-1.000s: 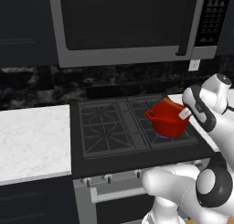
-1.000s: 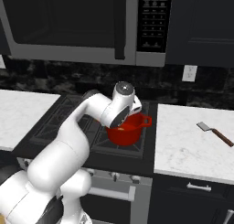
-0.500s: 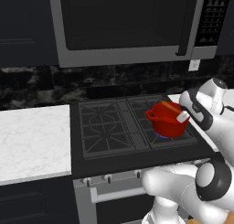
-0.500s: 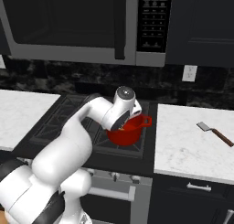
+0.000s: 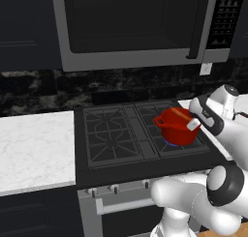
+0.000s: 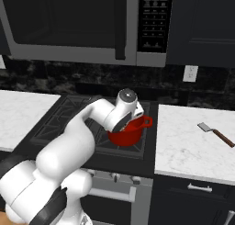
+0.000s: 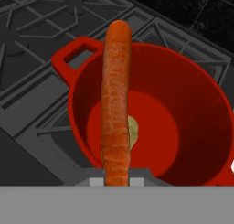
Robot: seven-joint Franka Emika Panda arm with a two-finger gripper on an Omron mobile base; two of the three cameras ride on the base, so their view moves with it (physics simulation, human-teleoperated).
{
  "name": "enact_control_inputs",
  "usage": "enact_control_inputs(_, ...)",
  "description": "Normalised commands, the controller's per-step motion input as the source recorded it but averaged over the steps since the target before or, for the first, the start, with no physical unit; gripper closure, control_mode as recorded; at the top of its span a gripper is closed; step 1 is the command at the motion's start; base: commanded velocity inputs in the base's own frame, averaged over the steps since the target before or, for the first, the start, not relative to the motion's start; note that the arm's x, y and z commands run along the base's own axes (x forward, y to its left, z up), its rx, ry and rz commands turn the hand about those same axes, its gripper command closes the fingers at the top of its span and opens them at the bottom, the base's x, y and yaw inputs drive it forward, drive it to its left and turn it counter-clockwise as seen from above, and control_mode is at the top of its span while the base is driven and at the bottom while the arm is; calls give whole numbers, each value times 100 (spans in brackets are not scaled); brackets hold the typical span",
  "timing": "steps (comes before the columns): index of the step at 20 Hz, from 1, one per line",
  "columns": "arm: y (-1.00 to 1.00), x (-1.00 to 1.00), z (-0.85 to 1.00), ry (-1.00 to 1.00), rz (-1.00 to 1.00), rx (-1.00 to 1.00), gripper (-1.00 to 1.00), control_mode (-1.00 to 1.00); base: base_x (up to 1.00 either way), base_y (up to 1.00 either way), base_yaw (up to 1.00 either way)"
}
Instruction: Put the potato and carrot in the pot. Retrieve the spatula and lightly stir the vegetables in the pot.
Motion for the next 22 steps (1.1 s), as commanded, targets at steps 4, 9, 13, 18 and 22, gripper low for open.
enact_control_inputs(4, -23, 9, -2, 0, 1, 3, 100, -100, 0, 0, 0)
enact_control_inputs(9, -21, 3, -3, 1, 0, 1, 100, -100, 0, 0, 0)
enact_control_inputs(13, -1, 17, -23, 0, 0, 0, -100, -100, 0, 0, 0)
enact_control_inputs(18, 19, 36, -19, 0, 0, 0, -100, -100, 0, 0, 0)
enact_control_inputs(22, 0, 26, -5, 0, 0, 0, -100, -100, 0, 0, 0)
